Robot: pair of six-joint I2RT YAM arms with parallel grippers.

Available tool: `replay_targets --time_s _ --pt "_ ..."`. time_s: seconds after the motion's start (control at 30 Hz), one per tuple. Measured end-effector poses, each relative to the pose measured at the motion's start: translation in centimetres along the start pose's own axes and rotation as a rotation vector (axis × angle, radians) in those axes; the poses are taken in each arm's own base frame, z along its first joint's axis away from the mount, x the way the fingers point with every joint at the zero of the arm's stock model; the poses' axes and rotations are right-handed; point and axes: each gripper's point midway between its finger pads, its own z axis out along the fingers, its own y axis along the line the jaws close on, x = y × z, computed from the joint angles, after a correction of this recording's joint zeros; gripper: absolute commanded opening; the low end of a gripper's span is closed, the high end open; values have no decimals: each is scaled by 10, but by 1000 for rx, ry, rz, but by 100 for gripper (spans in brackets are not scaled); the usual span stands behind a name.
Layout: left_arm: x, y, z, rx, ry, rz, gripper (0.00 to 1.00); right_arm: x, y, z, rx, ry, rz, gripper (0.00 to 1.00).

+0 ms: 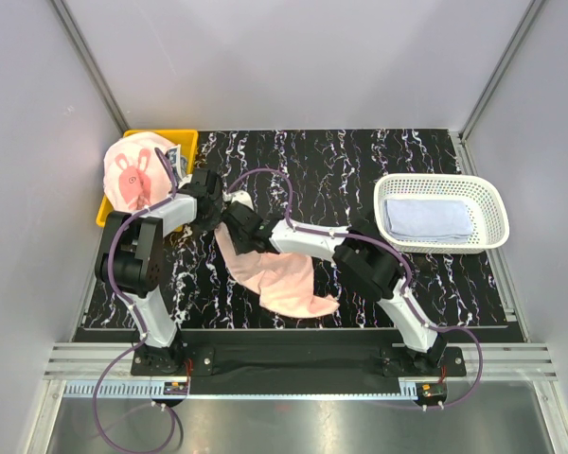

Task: Fold and stack the towels
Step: Flatten out the crumpled towel

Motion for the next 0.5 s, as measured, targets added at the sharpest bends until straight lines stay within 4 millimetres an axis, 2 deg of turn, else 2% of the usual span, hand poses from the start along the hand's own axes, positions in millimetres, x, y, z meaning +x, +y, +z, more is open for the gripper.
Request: replay_targets --time_s 0.33,0.5 --pt "1 -1 0 9 4 26 0 5 1 3 -30 -52 43 39" --pt "1 -2 0 14 12 41 0 1 3 4 -35 -78 49 39"
